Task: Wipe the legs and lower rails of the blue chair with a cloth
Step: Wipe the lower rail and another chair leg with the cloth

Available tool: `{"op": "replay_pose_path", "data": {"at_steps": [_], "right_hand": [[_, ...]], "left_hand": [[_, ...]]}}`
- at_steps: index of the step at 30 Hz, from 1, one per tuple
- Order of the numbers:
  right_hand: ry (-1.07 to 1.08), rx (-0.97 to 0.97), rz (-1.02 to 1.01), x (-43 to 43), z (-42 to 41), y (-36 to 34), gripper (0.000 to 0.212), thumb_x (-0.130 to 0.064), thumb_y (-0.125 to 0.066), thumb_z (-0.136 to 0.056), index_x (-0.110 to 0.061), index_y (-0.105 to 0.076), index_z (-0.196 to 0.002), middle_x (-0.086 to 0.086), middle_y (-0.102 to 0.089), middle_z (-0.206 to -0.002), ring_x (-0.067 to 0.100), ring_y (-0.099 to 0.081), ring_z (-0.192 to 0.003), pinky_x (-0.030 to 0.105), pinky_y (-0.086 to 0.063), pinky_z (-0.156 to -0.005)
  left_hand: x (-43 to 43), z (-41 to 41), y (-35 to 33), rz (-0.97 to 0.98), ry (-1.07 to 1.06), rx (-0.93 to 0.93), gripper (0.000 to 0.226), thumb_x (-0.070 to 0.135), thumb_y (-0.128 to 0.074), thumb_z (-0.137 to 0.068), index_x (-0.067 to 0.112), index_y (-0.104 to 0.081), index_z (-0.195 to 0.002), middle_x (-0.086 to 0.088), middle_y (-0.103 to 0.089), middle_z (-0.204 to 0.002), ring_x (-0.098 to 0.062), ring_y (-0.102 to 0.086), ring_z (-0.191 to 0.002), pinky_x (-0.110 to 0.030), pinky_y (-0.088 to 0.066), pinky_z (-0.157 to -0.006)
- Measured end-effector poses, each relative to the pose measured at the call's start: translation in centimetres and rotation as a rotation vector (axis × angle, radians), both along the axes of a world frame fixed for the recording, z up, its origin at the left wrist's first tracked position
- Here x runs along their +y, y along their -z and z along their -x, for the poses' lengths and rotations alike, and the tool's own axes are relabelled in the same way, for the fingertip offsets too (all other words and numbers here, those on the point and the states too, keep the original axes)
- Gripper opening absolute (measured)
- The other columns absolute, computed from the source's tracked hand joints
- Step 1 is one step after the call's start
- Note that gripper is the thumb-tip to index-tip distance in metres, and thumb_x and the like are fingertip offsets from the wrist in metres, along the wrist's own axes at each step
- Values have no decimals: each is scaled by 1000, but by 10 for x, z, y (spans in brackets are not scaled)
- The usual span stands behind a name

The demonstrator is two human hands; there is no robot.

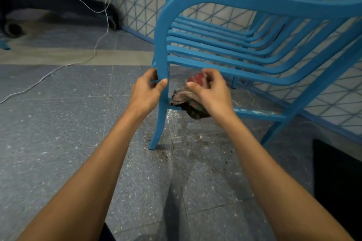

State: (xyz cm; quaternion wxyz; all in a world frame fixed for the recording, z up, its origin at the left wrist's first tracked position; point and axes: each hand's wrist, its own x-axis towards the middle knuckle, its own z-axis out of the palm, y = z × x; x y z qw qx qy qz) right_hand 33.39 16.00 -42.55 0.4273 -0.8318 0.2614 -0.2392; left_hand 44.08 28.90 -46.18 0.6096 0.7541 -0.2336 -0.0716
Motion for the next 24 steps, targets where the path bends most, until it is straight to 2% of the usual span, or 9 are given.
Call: {"op": "replay_pose_path", "data": {"at_steps": [3,7,9,12,15,17,19,21,24], "right_hand": [[-106,63,230,17,-32,17,47,-20,-66,-85,-13,-44,-125,7,-62,-115,23,-60,-105,25,-44,-88],[-192,321,327,17,-52,54,62,-45,-67,-74,-15,-38,-120,12,-64,-111,39,-56,-108,51,-40,-95],[-184,317,299,14,-49,63,60,-40,-72,-75,-14,-39,-118,9,-66,-107,35,-60,-103,49,-42,-93],[-266,134,373,19,-34,72,50,-16,-71,-79,-7,-42,-118,15,-64,-103,33,-62,-92,44,-52,-81],[-428,90,643,14,-9,88,50,-5,-72,-74,-4,-47,-118,16,-61,-113,31,-57,-107,40,-46,-96],[-418,157,702,-4,11,91,51,-6,-72,-75,-8,-49,-121,14,-61,-119,28,-55,-115,40,-41,-104],[-320,227,599,-22,23,79,42,-5,-65,-81,-9,-49,-120,11,-63,-104,27,-63,-95,33,-54,-83],[-207,264,400,-34,18,60,36,0,-57,-82,-10,-43,-114,7,-60,-85,24,-63,-69,21,-50,-51],[-190,225,191,-37,-6,35,47,-4,-54,-83,-16,-25,-117,11,-55,-91,21,-61,-63,17,-43,-40]], "left_hand": [[-1,-3,5,1,-18,-30,33,22,-57,-92,18,-56,-125,4,-64,-120,-16,-60,-110,-45,-48,-97],[-3,-2,8,10,-42,-48,36,25,-57,-90,16,-55,-125,2,-65,-118,-16,-61,-110,-45,-49,-96],[-5,-2,8,2,-51,-52,35,22,-56,-92,14,-54,-127,1,-64,-119,-17,-60,-110,-44,-49,-96],[-6,-2,8,8,-46,-52,36,21,-55,-94,14,-52,-129,1,-63,-122,-17,-59,-111,-43,-48,-97],[-4,-3,9,5,-36,-62,35,22,-56,-94,16,-53,-127,3,-62,-120,-17,-58,-112,-43,-47,-98],[-3,-3,9,14,-24,-55,34,22,-56,-93,16,-53,-127,2,-62,-120,-17,-58,-112,-43,-47,-98],[-3,-3,9,12,-22,-54,34,22,-55,-94,16,-53,-127,3,-62,-121,-16,-57,-112,-42,-47,-98],[-3,-4,10,10,-27,-56,34,22,-55,-94,16,-53,-127,3,-62,-121,-15,-57,-111,-41,-47,-98],[-4,-4,12,11,-29,-62,35,23,-55,-94,14,-54,-128,1,-62,-122,-16,-57,-112,-40,-47,-98]]}}
